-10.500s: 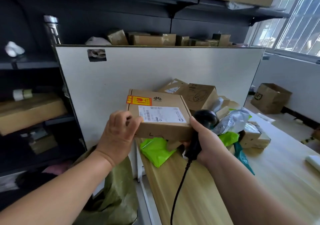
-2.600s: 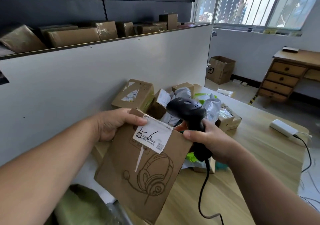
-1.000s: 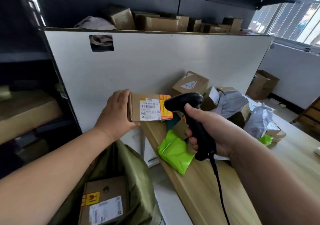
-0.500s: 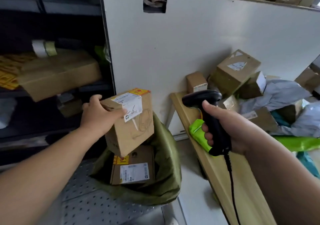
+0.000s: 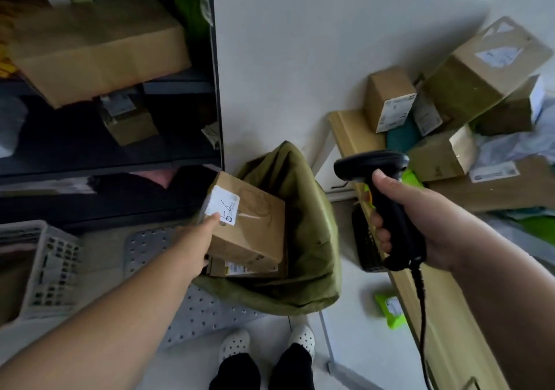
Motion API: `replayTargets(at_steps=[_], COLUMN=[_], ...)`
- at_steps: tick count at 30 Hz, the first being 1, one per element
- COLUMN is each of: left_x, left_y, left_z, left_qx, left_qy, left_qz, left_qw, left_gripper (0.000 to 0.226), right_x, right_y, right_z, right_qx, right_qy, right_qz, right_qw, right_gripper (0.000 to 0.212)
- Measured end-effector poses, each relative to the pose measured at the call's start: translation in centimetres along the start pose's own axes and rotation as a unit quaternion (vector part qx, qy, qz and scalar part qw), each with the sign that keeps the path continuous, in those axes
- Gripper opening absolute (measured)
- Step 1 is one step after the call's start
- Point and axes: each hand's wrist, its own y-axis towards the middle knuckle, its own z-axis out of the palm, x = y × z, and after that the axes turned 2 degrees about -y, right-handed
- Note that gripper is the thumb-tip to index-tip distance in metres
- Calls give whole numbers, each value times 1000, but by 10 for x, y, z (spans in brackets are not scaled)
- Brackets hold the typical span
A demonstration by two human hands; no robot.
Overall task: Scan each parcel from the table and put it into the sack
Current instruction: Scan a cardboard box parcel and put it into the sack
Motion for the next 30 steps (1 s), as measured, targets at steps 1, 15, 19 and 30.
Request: replayTargets(at_steps=[1, 15, 19, 30], left_x=[4, 8, -20, -105], left_y=[2, 5, -28, -144], left_z=[5, 51, 81, 232], left_qx=[15, 62, -16, 58], left_qy=[15, 302, 437, 450], left_qz=[-20, 115, 293, 592], left_qw=[1000, 944, 850, 666], left_gripper=[66, 44, 65, 81], right_x=[-3, -30, -26, -6], right_y=[4, 23, 11, -23], right_z=[1, -21, -44, -149], right_qx=[2, -12, -38, -121], right_qy=[2, 21, 42, 110], right_qz=[3, -12, -26, -102], right_qw=[1000, 1000, 998, 981], right_gripper=[53, 65, 62, 40])
